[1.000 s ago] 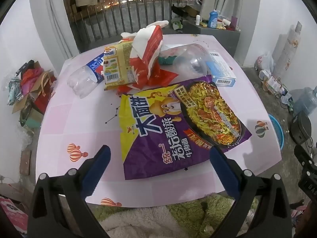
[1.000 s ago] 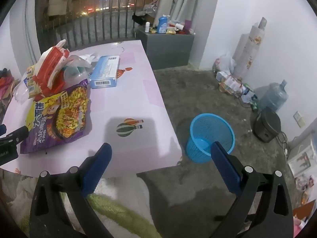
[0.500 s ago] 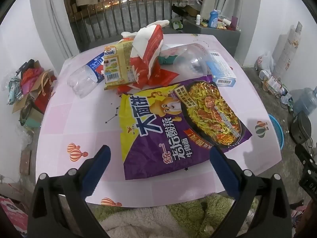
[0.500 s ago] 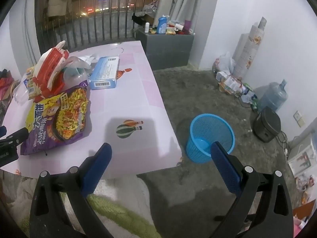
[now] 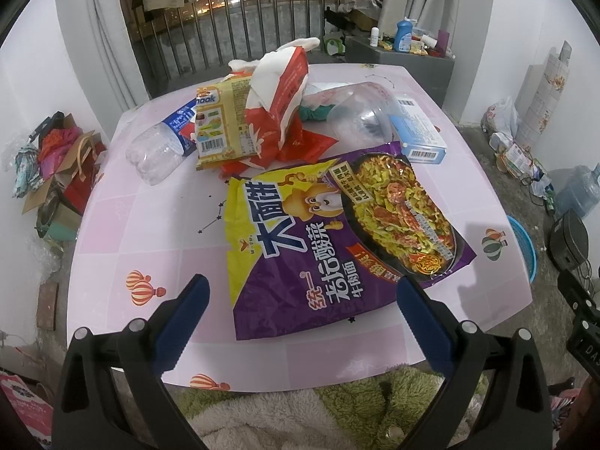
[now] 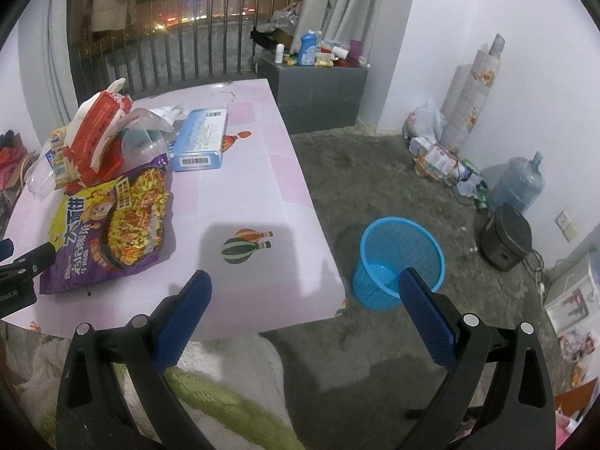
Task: Collect trash
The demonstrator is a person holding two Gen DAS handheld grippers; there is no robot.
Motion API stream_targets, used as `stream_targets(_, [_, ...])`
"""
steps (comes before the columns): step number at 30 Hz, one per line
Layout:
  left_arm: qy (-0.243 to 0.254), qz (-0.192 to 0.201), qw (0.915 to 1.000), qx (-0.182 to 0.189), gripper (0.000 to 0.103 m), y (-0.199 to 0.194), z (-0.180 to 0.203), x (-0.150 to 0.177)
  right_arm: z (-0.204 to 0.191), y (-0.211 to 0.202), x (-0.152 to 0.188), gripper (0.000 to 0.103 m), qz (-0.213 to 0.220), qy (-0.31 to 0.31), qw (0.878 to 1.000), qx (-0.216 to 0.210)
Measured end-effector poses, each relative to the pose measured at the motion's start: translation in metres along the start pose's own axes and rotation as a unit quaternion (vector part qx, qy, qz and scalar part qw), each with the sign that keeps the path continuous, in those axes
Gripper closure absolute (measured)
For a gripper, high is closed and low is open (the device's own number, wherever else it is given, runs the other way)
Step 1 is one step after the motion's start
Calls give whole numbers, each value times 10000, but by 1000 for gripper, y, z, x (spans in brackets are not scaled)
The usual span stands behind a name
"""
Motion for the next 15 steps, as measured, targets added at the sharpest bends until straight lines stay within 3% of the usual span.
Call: stream_targets(15, [-14,-17,10000,31,5,4,-1,3,-1,-1,-2,7,-24,7,10000,1])
Point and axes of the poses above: each gripper's, at about its wrist camera, not at the fingertips, and y roughly the way its jaws point, z to its right, x to its underside, the point moved 4 cm from there along y, roughly the way its jaws point, and after that the axes turned 5 degrees about x, right-handed, at the moved point
